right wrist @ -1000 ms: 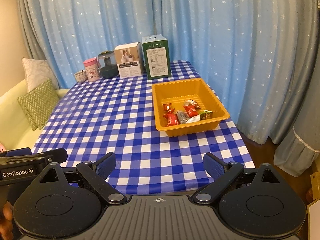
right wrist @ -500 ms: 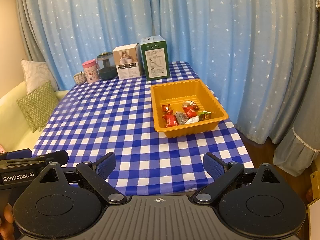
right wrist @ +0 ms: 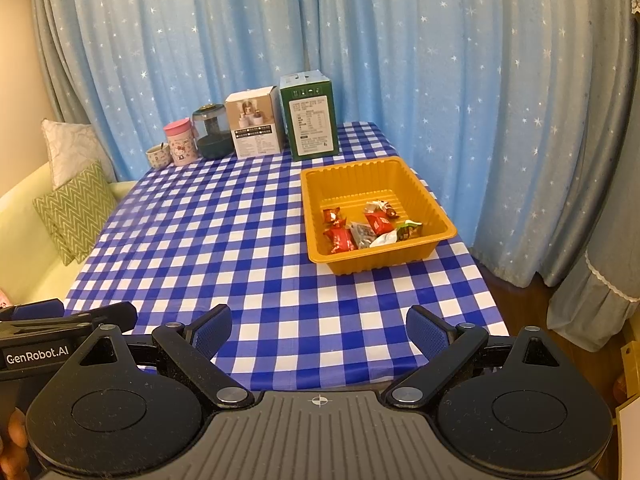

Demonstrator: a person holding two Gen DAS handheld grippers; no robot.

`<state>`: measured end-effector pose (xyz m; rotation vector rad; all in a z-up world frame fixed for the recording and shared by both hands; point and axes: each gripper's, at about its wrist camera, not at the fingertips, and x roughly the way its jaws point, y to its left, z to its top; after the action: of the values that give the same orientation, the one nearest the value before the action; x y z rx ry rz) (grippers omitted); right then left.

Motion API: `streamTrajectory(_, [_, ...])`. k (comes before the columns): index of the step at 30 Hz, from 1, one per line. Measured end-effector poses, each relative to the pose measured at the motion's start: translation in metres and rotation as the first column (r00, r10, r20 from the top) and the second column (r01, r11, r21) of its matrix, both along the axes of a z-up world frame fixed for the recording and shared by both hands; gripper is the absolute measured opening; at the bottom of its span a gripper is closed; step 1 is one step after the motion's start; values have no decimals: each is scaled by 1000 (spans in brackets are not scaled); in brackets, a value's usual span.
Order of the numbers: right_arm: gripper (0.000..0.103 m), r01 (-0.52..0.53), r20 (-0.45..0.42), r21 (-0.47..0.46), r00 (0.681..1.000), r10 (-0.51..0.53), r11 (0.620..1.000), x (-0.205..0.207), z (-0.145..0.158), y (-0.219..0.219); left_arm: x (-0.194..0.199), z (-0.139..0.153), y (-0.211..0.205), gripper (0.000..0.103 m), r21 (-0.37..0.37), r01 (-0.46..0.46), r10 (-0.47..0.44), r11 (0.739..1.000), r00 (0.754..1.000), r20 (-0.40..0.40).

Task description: Organize snacks

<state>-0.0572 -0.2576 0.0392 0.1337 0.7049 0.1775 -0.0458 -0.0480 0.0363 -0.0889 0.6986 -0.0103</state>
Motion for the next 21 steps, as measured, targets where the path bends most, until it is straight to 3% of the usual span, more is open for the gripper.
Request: streamTrajectory(21, [93, 3, 2, 2, 1000, -3, 1000, 0, 0, -1, 0, 0, -1, 103, 1, 2, -2, 1000, 1000, -2])
